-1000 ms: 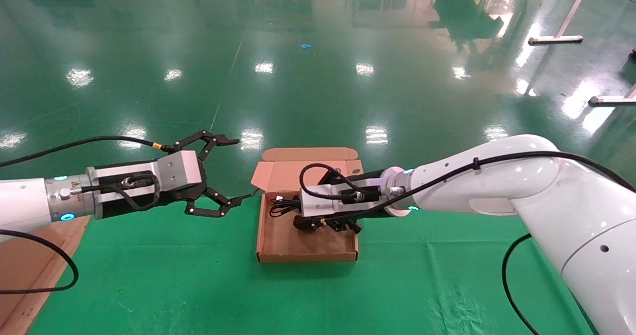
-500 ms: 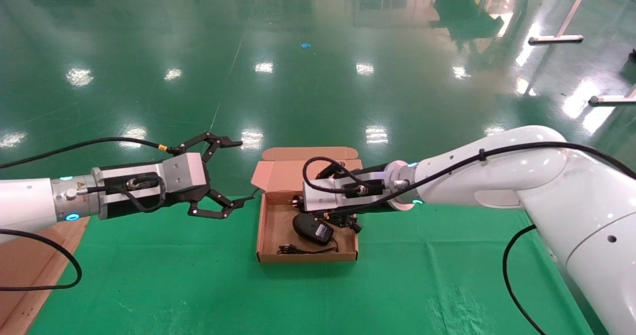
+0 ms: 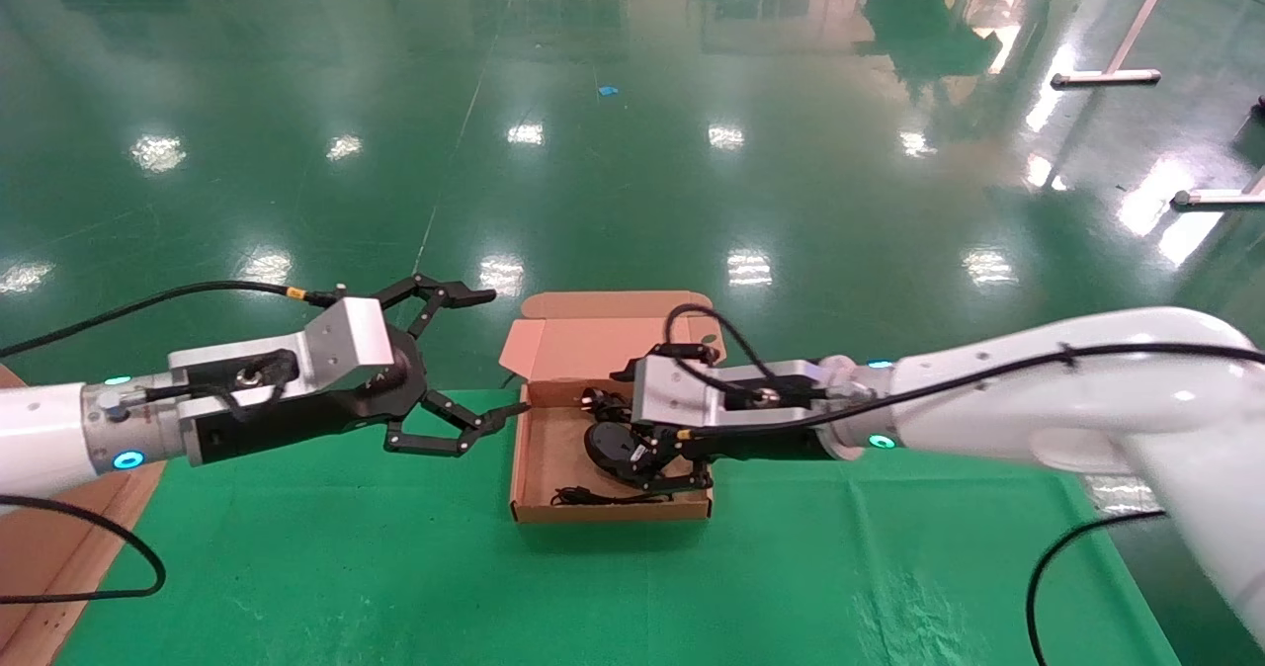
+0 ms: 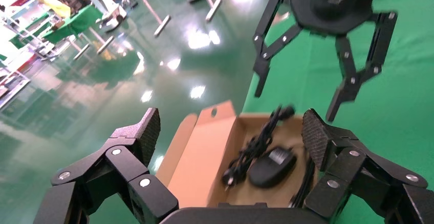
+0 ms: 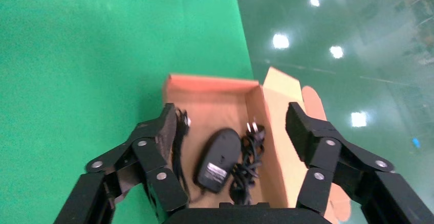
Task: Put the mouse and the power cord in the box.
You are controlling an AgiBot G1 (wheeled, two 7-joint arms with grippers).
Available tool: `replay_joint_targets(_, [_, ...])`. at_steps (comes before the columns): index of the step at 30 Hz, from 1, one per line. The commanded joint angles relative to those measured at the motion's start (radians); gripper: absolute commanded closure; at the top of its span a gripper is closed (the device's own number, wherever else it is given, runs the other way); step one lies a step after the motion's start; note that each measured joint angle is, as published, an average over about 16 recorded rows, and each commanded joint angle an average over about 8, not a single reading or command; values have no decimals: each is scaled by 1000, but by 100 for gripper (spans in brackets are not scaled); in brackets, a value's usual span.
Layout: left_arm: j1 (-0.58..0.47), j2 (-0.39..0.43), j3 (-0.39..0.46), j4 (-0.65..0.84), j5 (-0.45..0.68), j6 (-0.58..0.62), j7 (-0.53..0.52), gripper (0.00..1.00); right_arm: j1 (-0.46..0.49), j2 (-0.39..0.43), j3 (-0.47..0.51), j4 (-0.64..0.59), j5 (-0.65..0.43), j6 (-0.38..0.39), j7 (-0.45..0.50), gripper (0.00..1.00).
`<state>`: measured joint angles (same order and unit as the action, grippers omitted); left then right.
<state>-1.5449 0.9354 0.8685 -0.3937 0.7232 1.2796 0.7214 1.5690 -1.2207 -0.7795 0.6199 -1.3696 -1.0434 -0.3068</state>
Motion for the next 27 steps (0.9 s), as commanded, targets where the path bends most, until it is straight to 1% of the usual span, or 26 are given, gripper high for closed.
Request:
replay_joint_targets(1, [19, -13, -24, -37, 0, 9, -37, 0, -21, 25, 21, 28, 27, -19, 21, 0])
replay_joint_targets(27, [273, -188, -341, -516, 4, 125, -527, 0, -290, 358, 293, 390, 375, -265, 290, 0])
